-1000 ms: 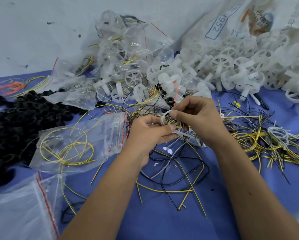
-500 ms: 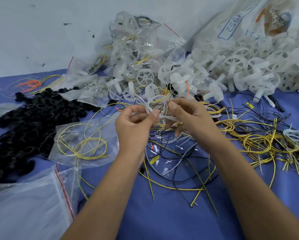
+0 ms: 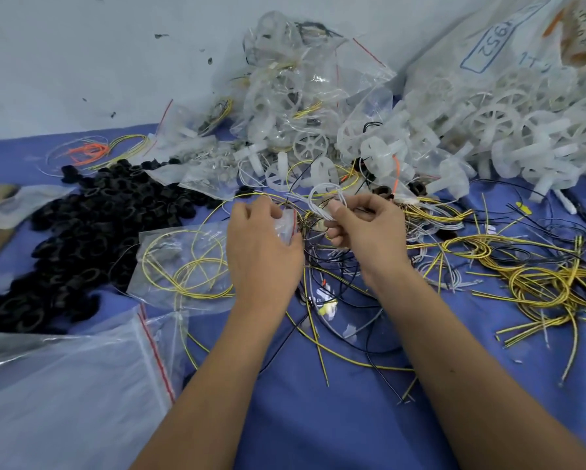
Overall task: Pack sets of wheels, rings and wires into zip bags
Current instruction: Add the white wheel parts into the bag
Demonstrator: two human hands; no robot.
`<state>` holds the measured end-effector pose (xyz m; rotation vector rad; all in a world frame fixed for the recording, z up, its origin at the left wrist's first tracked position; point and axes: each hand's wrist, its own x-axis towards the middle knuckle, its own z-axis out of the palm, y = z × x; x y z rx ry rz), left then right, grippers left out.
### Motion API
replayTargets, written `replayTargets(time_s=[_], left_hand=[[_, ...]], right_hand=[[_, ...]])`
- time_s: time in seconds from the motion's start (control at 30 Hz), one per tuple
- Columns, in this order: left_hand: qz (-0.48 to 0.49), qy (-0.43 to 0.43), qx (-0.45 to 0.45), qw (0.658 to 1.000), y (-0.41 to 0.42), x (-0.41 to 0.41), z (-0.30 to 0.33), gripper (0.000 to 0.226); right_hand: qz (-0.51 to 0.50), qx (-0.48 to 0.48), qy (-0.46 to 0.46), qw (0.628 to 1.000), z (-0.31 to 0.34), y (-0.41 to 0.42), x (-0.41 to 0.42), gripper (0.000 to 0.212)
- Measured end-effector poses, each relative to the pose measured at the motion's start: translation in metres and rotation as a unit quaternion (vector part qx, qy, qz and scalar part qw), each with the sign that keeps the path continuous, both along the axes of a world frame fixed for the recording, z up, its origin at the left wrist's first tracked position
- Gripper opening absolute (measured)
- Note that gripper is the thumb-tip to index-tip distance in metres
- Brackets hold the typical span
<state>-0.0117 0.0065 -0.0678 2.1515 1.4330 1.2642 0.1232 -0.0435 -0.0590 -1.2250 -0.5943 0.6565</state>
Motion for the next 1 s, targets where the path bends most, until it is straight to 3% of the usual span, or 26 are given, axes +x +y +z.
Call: replayTargets(time_s=[0.13, 0.27, 0.37, 0.53, 0.63, 0.83, 1.0], left_hand=[[0.000, -0.087, -0.137, 0.987, 0.009, -0.007, -0.003, 0.016], [-0.036, -0.240, -0.185, 0.952, 0.008, -0.006, -0.003, 0.018], [-0.064, -0.284, -0.172, 0.941, 0.004, -0.003, -0.004, 0.025], [-0.090, -0.282, -0.118, 0.948, -0.003, 0.002, -0.005, 0.020], [-0.088, -0.284, -0.090, 0.950, -0.005, 0.002, -0.005, 0.019], [-0.092, -0.218, -0.006, 0.972, -0.006, 0.002, -0.005, 0.008], [-0.086, -0.151, 0.103, 0.979, -0.007, 0.001, -0.003, 0.009]], right_hand=[[0.015, 0.000, -0.042, 0.999, -0.003, -0.005, 0.010, 0.020], [0.046, -0.002, -0.083, 0.995, 0.004, -0.010, 0.016, 0.015], [0.041, -0.029, -0.146, 0.988, 0.005, -0.012, 0.019, 0.013], [-0.019, -0.097, -0.312, 0.945, 0.003, -0.015, 0.018, 0.015], [-0.038, -0.109, -0.359, 0.926, 0.003, -0.017, 0.017, 0.015], [0.078, -0.052, -0.266, 0.959, 0.006, -0.015, 0.007, 0.008], [0.229, -0.064, -0.189, 0.953, 0.005, -0.014, 0.005, 0.013]])
